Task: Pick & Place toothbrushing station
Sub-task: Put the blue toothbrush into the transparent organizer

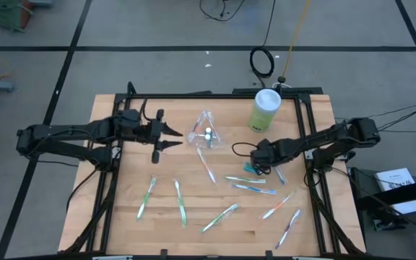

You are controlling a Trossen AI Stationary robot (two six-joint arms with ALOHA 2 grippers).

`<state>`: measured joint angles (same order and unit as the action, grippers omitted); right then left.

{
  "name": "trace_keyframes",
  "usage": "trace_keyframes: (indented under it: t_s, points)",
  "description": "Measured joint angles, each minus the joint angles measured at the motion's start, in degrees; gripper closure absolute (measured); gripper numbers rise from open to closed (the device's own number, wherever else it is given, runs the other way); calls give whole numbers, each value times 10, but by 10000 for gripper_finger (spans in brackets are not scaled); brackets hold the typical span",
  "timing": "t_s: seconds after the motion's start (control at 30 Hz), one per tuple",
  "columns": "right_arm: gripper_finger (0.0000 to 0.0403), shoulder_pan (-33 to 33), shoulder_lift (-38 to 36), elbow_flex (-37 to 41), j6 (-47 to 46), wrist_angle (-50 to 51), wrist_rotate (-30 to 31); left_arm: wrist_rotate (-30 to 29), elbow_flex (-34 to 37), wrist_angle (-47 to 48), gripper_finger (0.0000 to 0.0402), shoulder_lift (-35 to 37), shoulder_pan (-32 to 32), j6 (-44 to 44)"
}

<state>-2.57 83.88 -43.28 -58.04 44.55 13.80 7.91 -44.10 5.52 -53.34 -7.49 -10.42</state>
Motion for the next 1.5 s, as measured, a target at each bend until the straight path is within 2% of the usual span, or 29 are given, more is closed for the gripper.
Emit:
trace_keyframes:
  t_s: [0.17, 0.27, 0.57, 0.63, 0.9, 1.0, 1.1, 1.23, 1.43, 1.5]
  points:
    - [238, -1, -3, 44, 1, -64, 11, -33, 0, -11, 279, 0, 0, 0]
    - [254, -1, -3, 59, 4, -87, 10, -41, 0, -11, 279, 0, 0, 0]
    - [375, -2, -1, 61, 3, -106, 7, -44, 0, -9, 279, 0, 0, 17]
    - [392, -6, -7, 61, 5, -108, 12, -44, 0, -16, 279, 0, 0, 18]
    - [396, -28, -99, 65, 4, -128, 76, -24, -17, -71, 279, 1, 0, 65]
    - [401, -28, -134, 64, 19, -151, 108, 15, -66, -91, 279, 8, 0, 95]
    - [402, -28, -156, 64, 53, -180, 134, 72, -104, -77, 279, 7, 0, 72]
    - [402, -28, -167, 64, 119, -264, 137, 107, -114, -53, 279, 3, 0, 66]
    - [402, -27, -167, 63, 261, -458, 153, 89, -112, 51, 279, -5, 0, 49]
    - [402, -27, -167, 63, 312, -531, 176, 81, -104, 63, 279, -14, 0, 49]
